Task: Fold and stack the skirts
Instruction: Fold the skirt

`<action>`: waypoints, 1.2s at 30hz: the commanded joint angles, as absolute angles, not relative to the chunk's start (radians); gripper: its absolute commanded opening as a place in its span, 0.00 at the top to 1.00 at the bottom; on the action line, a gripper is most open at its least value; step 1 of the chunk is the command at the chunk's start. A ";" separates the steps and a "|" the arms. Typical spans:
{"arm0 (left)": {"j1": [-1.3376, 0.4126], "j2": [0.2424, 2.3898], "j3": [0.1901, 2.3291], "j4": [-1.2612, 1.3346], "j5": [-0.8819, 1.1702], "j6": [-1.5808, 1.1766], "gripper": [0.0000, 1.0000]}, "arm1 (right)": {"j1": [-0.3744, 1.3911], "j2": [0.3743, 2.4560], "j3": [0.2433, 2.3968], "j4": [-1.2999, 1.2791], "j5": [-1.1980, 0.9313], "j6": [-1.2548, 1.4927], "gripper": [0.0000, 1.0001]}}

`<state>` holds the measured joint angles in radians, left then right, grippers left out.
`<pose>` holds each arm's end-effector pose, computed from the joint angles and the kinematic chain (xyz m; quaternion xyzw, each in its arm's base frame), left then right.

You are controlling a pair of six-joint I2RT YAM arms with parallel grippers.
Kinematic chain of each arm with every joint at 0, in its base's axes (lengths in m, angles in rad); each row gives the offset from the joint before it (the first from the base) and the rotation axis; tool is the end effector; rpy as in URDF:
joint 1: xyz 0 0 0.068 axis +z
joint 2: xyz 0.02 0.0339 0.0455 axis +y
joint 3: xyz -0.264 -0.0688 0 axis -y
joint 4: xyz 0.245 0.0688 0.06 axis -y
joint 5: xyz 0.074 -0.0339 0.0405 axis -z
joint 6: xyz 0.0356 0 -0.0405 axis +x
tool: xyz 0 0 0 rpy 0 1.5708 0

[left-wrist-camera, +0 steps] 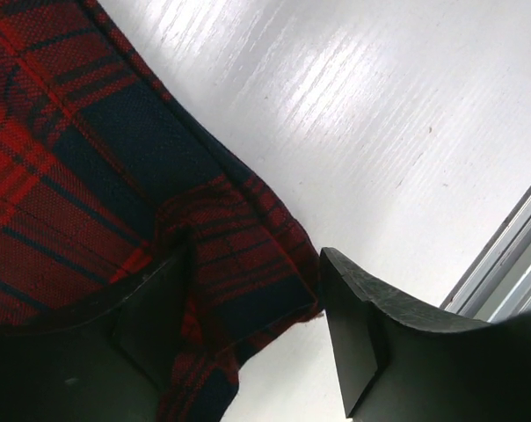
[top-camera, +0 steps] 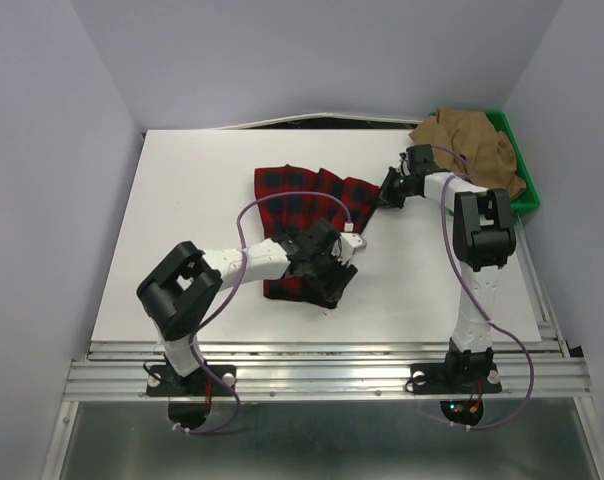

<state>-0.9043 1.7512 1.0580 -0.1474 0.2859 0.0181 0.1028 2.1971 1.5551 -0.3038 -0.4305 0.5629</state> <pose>0.2186 -0.2941 0.1822 0.4570 0.8053 -0.2717 0.2622 0.4651 0.0629 0.1425 0.1480 0.9201 0.2902 0.2174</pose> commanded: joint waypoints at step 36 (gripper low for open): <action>-0.236 1.779 0.758 0.146 0.934 -0.265 0.44 | 0.402 2.089 1.103 -0.251 -1.008 0.391 0.08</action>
